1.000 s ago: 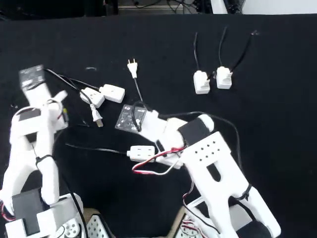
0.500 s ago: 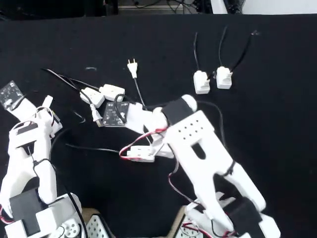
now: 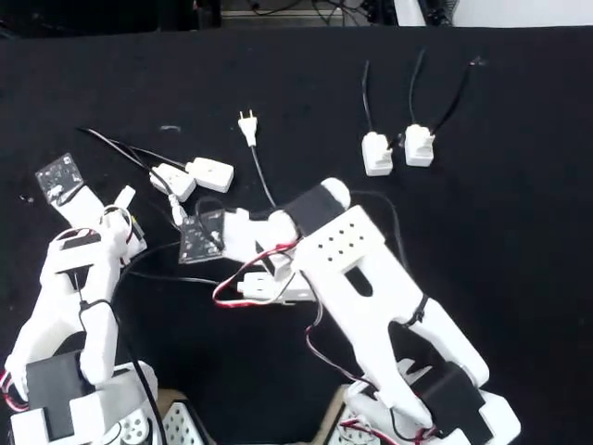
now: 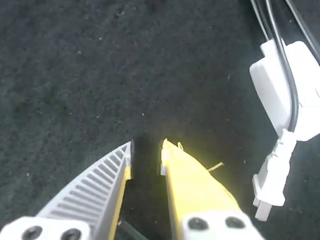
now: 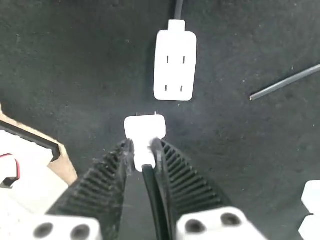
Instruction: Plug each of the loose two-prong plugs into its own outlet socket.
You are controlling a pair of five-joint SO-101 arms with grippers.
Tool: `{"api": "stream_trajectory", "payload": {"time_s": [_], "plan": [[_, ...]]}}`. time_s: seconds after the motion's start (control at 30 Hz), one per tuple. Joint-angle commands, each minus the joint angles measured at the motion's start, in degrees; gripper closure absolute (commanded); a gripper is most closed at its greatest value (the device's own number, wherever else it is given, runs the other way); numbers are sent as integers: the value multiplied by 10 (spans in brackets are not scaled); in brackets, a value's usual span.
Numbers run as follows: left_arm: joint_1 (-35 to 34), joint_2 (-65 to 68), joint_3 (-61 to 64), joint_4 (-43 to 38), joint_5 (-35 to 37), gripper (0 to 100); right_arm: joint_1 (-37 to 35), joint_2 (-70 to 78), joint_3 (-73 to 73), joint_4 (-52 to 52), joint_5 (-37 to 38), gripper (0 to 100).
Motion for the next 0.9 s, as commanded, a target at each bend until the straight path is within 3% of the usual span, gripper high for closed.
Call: {"api": "stream_trajectory", "payload": {"time_s": [0.0, 0.13, 0.87], "plan": [[-36, -10, -7, -5, 4, 887, -12, 0, -35, -13, 9, 988], [-81, -9, -10, -5, 9, 887, -12, 0, -32, -24, -19, 988], [-82, -9, -11, -9, 9, 887, 11, 85, -58, -84, -24, 988]]}}
